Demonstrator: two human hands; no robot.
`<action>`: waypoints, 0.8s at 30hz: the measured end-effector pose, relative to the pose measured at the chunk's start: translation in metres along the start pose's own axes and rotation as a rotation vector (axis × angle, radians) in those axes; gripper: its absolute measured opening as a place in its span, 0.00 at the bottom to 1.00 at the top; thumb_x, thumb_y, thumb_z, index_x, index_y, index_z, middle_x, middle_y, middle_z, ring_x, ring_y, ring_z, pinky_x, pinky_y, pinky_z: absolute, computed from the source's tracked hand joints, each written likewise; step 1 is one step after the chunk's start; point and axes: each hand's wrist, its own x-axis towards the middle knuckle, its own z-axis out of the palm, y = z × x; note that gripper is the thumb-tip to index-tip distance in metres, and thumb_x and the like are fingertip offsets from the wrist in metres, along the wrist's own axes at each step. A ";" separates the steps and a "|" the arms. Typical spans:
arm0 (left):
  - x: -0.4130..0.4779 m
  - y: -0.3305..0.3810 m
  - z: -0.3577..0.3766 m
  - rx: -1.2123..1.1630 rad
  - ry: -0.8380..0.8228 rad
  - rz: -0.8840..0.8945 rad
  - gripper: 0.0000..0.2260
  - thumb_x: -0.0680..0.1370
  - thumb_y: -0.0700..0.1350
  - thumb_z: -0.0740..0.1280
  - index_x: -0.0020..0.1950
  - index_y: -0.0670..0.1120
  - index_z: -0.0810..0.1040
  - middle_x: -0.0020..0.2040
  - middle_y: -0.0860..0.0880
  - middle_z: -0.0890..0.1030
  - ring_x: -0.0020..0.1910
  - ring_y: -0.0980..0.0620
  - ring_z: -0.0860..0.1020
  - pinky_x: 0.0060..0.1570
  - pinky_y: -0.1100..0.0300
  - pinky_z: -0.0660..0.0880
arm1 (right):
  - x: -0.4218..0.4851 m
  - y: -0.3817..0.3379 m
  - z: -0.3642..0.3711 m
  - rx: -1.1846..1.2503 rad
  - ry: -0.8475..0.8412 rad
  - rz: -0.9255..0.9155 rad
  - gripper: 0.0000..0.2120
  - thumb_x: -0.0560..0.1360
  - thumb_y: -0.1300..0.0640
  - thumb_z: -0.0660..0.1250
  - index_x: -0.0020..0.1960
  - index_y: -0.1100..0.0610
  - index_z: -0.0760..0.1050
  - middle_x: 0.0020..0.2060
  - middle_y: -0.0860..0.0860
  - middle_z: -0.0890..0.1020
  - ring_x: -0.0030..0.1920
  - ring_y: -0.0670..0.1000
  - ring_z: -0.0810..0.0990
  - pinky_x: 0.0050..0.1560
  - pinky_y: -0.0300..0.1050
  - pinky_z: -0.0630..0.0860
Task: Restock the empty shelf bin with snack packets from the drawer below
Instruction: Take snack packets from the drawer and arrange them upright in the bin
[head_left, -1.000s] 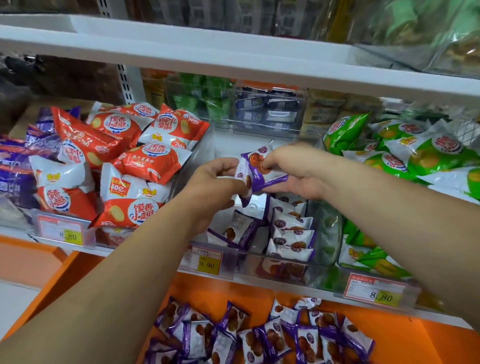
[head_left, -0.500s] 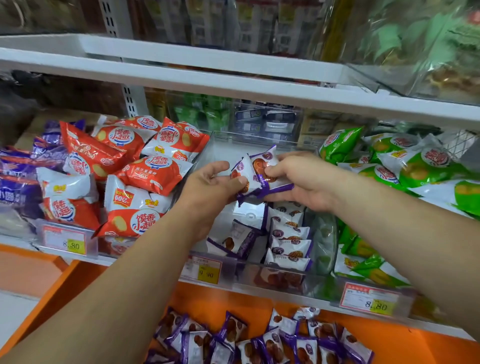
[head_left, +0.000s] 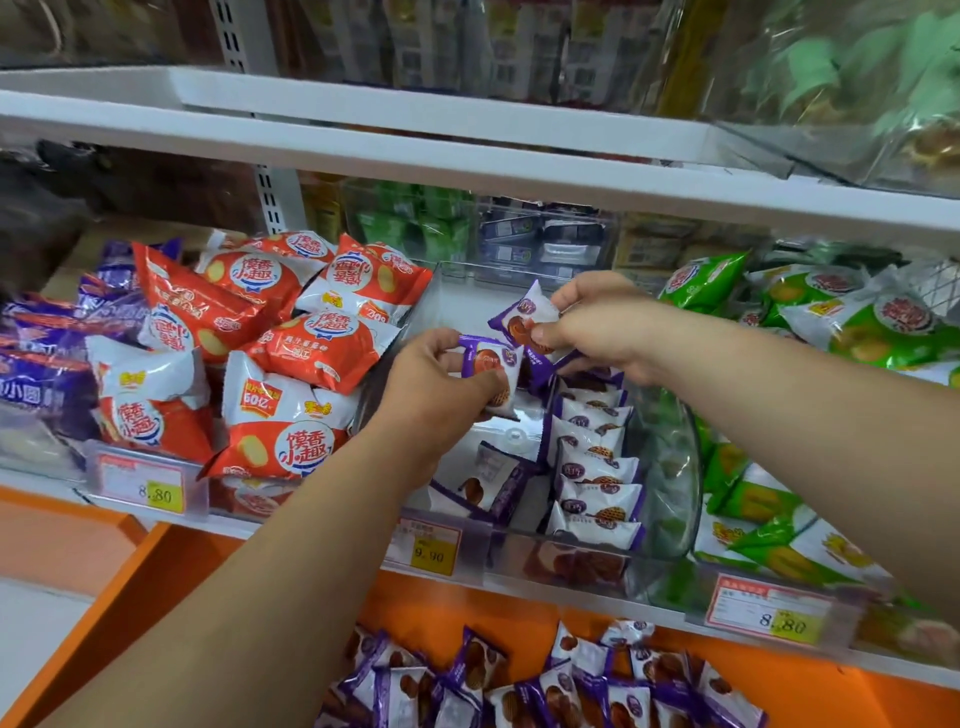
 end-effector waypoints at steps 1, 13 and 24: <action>0.002 -0.002 0.000 0.031 0.004 -0.011 0.22 0.73 0.33 0.76 0.64 0.42 0.75 0.53 0.43 0.84 0.42 0.50 0.85 0.37 0.58 0.82 | 0.003 -0.001 0.000 -0.055 0.008 -0.015 0.12 0.74 0.66 0.75 0.50 0.54 0.75 0.50 0.58 0.84 0.49 0.56 0.87 0.45 0.53 0.86; 0.005 -0.015 -0.002 0.509 -0.097 0.032 0.05 0.75 0.41 0.76 0.50 0.48 0.85 0.43 0.44 0.86 0.44 0.42 0.85 0.46 0.47 0.84 | 0.036 -0.005 0.029 -0.726 -0.062 -0.192 0.15 0.67 0.55 0.83 0.51 0.50 0.83 0.47 0.47 0.84 0.48 0.49 0.82 0.50 0.45 0.80; 0.013 -0.005 0.003 0.459 -0.057 -0.116 0.22 0.70 0.39 0.81 0.58 0.44 0.75 0.47 0.41 0.84 0.41 0.46 0.86 0.47 0.48 0.83 | 0.045 0.022 0.024 -0.857 -0.103 -0.161 0.10 0.69 0.61 0.78 0.44 0.49 0.81 0.42 0.48 0.83 0.41 0.52 0.83 0.39 0.44 0.81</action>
